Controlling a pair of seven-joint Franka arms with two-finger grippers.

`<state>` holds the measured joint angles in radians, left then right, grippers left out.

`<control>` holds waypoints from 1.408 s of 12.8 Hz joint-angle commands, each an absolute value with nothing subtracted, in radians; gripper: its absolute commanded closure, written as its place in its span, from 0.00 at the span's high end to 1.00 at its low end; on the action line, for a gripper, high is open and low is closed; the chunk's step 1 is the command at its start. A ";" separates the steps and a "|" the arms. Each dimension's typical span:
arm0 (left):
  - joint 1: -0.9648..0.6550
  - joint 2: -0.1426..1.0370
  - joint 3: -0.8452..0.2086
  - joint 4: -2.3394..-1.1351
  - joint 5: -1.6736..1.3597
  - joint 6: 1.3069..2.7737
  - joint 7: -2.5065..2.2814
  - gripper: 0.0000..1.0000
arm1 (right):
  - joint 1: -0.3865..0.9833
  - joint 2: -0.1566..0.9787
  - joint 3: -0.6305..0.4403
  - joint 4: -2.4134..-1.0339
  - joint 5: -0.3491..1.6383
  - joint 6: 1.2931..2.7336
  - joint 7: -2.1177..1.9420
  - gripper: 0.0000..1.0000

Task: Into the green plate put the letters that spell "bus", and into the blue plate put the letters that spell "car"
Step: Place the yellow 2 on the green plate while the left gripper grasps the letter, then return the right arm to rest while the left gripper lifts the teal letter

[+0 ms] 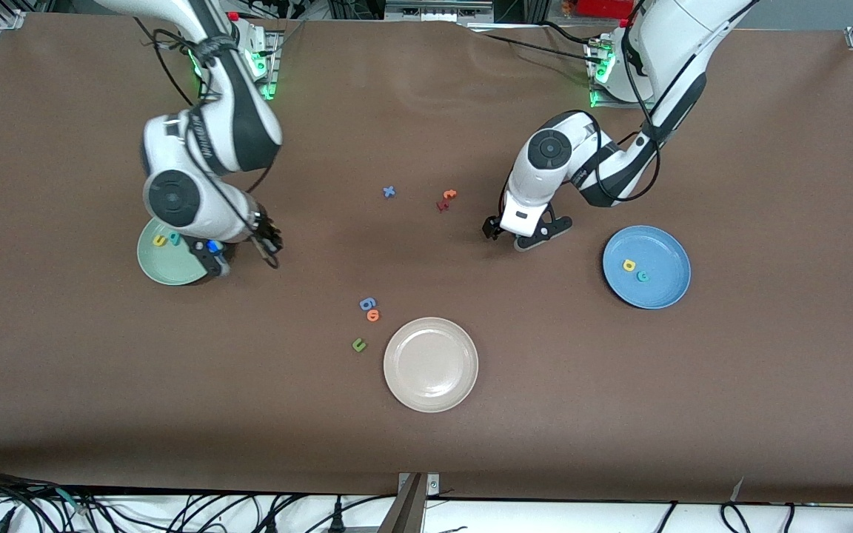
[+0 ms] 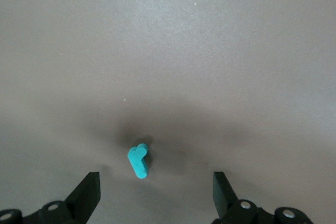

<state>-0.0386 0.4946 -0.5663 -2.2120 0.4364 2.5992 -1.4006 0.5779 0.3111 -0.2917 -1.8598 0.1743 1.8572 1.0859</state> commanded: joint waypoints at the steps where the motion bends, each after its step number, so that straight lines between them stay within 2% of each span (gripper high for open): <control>1: -0.029 0.453 -0.572 -2.269 0.549 2.619 -1.503 0.95 | 0.584 0.291 -0.385 -1.888 0.178 1.804 0.880 0.00; 4: -0.020 0.456 -0.572 -2.279 0.584 2.641 -1.522 0.92 | 0.581 0.302 -0.495 -1.937 0.178 1.821 0.587 0.00; 6: -0.014 0.459 -0.572 -2.278 0.584 2.642 -1.523 0.80 | 0.572 0.308 -0.514 -2.024 0.183 1.938 0.456 0.00; 8: -0.009 0.465 -0.572 -2.278 0.586 2.642 -1.522 0.63 | 0.571 0.313 -0.514 -2.106 0.181 2.076 0.405 0.00; 10: -0.009 0.466 -0.572 -2.276 0.586 2.642 -1.522 0.49 | 0.554 0.343 -0.514 -2.129 0.187 2.143 0.350 0.00; 13: -0.011 0.477 -0.572 -2.269 0.586 2.642 -1.522 0.48 | 0.520 0.382 -0.514 -2.164 0.190 2.238 0.267 0.00; 15: -0.009 0.486 -0.572 -2.267 0.586 2.642 -1.522 0.43 | 0.518 0.391 -0.514 -2.201 0.192 2.298 0.256 0.00; 18: -0.011 0.489 -0.571 -2.266 0.586 2.642 -1.520 0.39 | 0.518 0.397 -0.512 -2.215 0.192 2.312 0.255 0.00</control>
<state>-0.0218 0.4937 -0.5652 -2.2519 0.5490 2.6282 -1.4912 0.5194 0.4084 -0.5145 -2.1967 0.1748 2.2931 0.2782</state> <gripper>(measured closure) 0.577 0.780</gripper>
